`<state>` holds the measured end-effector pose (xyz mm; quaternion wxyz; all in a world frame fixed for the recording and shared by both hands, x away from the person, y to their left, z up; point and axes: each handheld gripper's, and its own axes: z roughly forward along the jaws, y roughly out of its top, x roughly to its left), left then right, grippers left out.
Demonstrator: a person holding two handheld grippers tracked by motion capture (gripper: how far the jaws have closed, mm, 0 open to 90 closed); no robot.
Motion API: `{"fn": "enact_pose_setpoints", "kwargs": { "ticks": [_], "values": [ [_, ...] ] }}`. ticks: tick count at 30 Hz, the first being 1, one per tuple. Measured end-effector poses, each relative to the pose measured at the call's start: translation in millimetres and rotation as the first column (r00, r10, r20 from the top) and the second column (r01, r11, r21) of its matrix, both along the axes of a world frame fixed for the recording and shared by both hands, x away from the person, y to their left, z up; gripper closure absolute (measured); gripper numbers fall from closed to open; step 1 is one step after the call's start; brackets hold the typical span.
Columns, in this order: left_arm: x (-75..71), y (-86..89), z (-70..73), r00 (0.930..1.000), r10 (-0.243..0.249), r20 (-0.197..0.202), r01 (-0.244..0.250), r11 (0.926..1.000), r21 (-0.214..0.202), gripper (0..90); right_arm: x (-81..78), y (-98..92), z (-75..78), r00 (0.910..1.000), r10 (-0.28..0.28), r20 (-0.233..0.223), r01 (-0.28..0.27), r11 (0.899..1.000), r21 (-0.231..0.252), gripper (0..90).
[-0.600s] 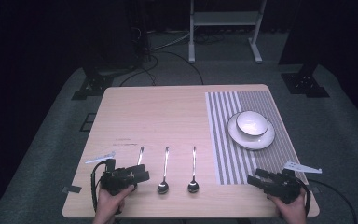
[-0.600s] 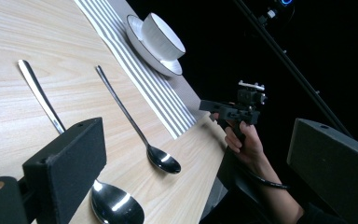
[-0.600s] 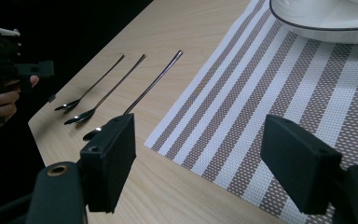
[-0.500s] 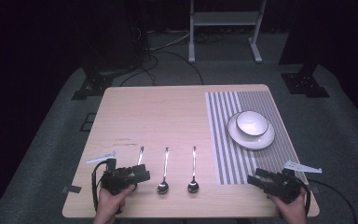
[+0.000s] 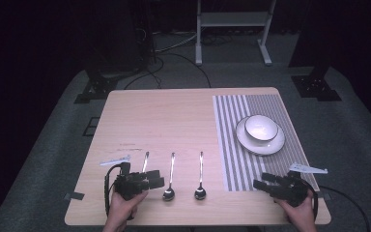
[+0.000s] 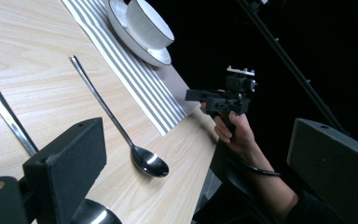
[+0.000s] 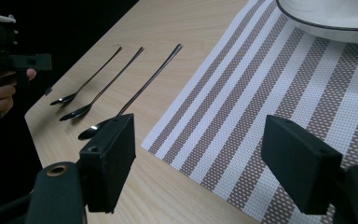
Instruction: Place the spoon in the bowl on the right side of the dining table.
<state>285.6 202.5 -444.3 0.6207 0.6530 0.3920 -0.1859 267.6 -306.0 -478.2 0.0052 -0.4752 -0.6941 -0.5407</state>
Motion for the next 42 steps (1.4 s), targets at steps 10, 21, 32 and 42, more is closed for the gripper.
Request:
{"fn": "enact_pose_setpoints", "kwargs": {
  "ticks": [10,21,32,42],
  "values": [
    [2.1,-13.2,0.3,0.9995,-0.032,-0.009,0.032,0.9995,-0.009,3.1,10.4,7.2,5.6,0.9998,0.021,0.001,-0.021,1.000,-0.013,24.4],
    [1.9,-33.1,-0.1,0.9964,-0.083,-0.016,0.083,0.9965,-0.002,3.1,17.3,16.1,7.6,0.9991,0.043,-0.001,-0.043,0.999,-0.020,24.4],
    [-1.8,-58.8,-3.0,0.9856,-0.166,-0.032,0.167,0.9859,0.014,3.1,23.1,24.6,9.4,0.9982,0.060,0.000,-0.060,0.998,-0.016,24.3],
    [-4.2,-77.1,-6.7,0.9771,-0.207,-0.047,0.209,0.9777,0.022,3.1,24.4,27.6,9.8,0.9976,0.069,0.000,-0.069,0.997,-0.021,24.4]
  ]
}}
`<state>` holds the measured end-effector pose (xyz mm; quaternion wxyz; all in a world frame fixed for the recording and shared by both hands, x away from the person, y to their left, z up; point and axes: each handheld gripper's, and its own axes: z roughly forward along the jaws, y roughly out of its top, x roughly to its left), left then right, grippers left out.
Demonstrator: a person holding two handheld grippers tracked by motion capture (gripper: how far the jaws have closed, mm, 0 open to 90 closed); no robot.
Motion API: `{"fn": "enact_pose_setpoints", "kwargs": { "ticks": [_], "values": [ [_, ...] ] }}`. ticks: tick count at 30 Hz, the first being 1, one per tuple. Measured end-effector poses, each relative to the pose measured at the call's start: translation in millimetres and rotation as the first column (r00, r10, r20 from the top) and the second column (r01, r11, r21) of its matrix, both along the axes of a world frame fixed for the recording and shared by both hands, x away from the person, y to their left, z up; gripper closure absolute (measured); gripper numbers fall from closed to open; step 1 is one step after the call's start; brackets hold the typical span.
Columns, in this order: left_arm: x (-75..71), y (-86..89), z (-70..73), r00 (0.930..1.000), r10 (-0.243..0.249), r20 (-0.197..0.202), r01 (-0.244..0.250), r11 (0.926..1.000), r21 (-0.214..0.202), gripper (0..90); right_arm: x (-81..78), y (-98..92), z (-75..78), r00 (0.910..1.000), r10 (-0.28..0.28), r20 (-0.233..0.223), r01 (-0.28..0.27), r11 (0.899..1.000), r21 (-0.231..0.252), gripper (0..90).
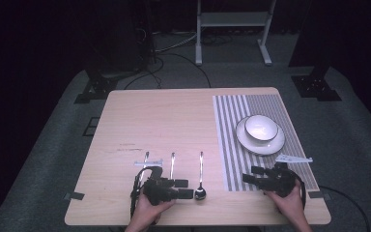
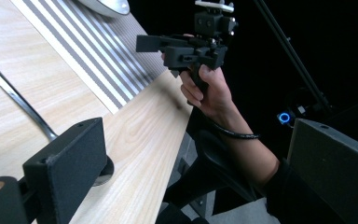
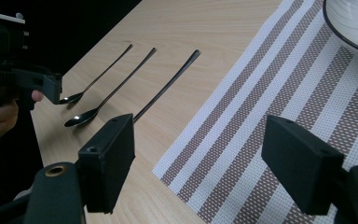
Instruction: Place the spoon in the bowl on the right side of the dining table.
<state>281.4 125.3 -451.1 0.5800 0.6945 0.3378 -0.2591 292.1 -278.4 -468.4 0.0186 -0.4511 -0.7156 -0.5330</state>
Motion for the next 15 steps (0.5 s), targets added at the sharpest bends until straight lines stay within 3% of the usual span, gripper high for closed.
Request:
{"fn": "enact_pose_setpoints", "kwargs": {
  "ticks": [15],
  "values": [
    [-1.6,-21.8,-13.3,0.9986,-0.043,-0.032,0.043,0.9987,0.026,3.1,1.7,4.0,3.7,0.9999,0.006,0.011,-0.006,1.000,-0.009,24.4]
  ]
}}
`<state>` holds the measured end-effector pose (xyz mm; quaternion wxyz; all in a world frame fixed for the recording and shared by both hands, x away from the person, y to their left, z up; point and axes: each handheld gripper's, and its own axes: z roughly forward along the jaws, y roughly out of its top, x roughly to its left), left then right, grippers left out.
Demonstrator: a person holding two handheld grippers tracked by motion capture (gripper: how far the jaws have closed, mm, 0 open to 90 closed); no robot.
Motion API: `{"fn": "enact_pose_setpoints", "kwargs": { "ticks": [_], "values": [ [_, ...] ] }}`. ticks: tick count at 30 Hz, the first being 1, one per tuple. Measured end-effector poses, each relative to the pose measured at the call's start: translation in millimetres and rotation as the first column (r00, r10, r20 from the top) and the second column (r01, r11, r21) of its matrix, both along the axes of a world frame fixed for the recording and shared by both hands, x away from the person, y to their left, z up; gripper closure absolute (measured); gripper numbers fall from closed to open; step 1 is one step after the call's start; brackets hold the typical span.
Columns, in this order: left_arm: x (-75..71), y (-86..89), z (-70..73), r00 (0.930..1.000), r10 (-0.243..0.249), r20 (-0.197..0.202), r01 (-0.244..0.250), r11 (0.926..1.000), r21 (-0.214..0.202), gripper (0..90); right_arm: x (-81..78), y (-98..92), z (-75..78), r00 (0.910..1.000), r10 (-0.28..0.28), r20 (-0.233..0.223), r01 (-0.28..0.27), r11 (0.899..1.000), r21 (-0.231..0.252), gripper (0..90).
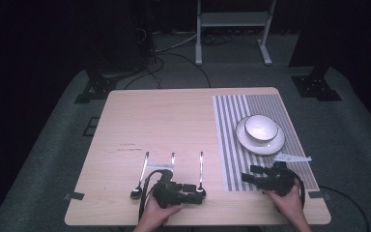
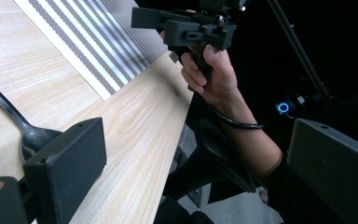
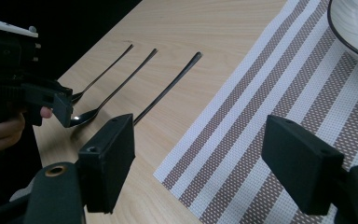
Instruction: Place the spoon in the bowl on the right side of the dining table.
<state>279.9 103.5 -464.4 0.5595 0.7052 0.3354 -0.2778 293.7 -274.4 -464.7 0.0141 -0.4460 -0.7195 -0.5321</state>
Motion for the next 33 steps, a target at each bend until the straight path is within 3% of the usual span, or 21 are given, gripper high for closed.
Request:
{"fn": "enact_pose_setpoints", "kwargs": {
  "ticks": [21,25,26,29,33],
  "values": [
    [-0.1,-12.9,-12.6,0.9983,-0.032,-0.049,0.034,0.9988,0.035,3.2,5.9,8.6,3.8,0.9997,0.023,-0.002,-0.023,0.999,-0.021,24.4],
    [-0.5,-15.4,-16.0,0.9978,-0.031,-0.058,0.035,0.9976,0.060,3.2,6.4,9.6,5.7,0.9996,0.027,0.004,-0.027,0.999,-0.031,24.4],
    [-0.7,-17.8,-19.3,0.9977,-0.026,-0.063,0.032,0.9948,0.097,3.2,6.4,10.2,5.9,0.9996,0.028,0.004,-0.028,0.999,-0.030,24.4],
    [-0.3,-20.4,-24.2,0.9957,-0.029,-0.088,0.042,0.9879,0.149,3.7,6.3,11.2,5.6,0.9995,0.030,0.005,-0.030,0.999,-0.034,24.4],
    [0.7,-19.6,-26.0,0.9952,-0.021,-0.095,0.036,0.9863,0.161,4.6,5.6,12.1,4.1,0.9995,0.031,0.003,-0.031,0.999,-0.034,24.4]
  ]
}}
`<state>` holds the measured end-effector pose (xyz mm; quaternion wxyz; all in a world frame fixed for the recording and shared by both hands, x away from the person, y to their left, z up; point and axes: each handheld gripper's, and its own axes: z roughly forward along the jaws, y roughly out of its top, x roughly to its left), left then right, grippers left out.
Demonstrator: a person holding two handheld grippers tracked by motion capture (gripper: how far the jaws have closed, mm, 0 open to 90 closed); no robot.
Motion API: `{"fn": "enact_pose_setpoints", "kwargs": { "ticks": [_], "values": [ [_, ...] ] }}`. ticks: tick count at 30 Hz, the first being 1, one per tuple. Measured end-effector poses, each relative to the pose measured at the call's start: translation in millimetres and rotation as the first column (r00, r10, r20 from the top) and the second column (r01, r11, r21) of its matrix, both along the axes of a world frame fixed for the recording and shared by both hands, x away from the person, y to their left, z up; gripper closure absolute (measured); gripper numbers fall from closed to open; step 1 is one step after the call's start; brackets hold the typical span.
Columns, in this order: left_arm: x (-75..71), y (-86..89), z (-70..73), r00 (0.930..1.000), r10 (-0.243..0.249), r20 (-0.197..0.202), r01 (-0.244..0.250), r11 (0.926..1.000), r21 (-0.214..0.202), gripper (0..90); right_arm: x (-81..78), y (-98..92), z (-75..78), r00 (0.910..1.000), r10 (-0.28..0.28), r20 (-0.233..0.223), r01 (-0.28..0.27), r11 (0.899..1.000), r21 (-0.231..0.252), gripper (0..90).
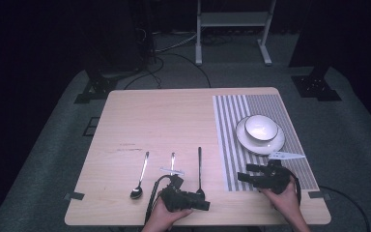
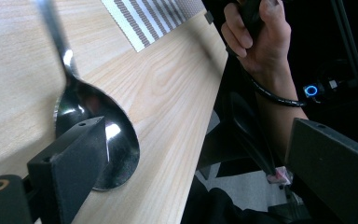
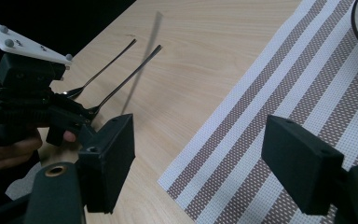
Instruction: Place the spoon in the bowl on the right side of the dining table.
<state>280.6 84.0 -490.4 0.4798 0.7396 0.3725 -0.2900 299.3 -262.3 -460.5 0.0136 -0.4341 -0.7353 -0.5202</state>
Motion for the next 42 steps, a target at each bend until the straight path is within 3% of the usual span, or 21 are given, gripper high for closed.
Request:
{"fn": "enact_pose_setpoints", "kwargs": {
  "ticks": [24,42],
  "values": [
    [0.9,2.2,0.1,1.0000,0.007,-0.003,-0.007,1.0000,0.000,4.8,7.2,12.8,-1.9,0.9986,0.046,-0.025,-0.046,0.999,0.012,24.4],
    [1.3,3.4,0.5,0.9999,0.016,0.006,-0.016,0.9999,0.002,5.3,14.3,38.9,0.3,0.9918,0.119,-0.047,-0.119,0.993,0.009,24.5]
  ]
}}
